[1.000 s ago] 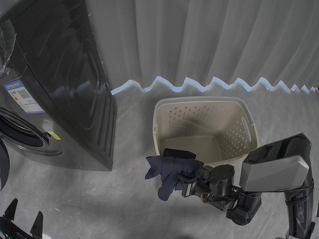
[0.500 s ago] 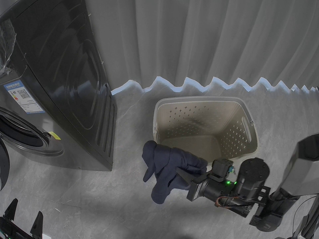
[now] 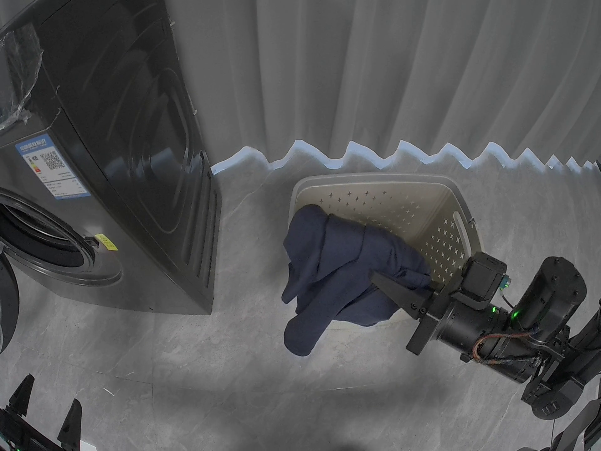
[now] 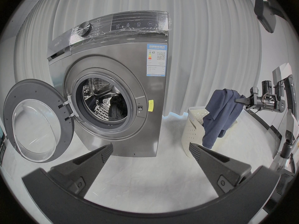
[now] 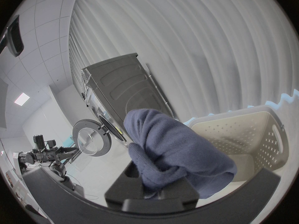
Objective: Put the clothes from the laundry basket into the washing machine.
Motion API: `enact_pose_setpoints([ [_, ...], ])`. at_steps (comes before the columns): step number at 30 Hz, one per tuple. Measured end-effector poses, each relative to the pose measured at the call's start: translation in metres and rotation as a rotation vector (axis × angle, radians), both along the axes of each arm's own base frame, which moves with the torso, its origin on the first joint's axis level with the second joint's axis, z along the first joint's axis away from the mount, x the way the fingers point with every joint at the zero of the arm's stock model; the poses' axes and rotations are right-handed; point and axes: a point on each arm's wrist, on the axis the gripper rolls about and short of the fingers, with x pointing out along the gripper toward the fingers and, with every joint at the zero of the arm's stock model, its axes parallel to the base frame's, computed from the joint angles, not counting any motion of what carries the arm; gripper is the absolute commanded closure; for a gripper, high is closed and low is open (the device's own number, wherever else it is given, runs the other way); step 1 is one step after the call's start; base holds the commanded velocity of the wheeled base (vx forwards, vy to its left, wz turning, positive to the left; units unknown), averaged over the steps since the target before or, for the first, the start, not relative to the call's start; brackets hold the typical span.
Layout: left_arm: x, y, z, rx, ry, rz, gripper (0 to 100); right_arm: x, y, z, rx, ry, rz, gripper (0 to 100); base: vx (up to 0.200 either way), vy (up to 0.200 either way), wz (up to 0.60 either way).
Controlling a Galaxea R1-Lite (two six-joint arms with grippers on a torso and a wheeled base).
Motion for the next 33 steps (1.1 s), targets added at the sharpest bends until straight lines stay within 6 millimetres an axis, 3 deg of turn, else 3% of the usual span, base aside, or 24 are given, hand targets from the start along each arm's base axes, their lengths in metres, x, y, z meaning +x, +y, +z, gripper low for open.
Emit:
enact_pose_setpoints([
  [6,0.000,0.000,0.000,0.001,0.000,-0.002,0,0.004,-0.004,0.005,0.014,-0.016,-0.026,100,-0.200,0.000,0.00],
  [12,0.000,0.000,0.000,0.000,-0.001,-0.004,0,0.005,-0.005,0.010,0.029,-0.031,-0.036,100,0.000,0.000,0.00],
  [33,0.000,0.000,0.000,0.000,0.001,-0.009,0,0.007,-0.001,0.015,0.055,-0.046,-0.079,100,0.000,0.200,0.00],
])
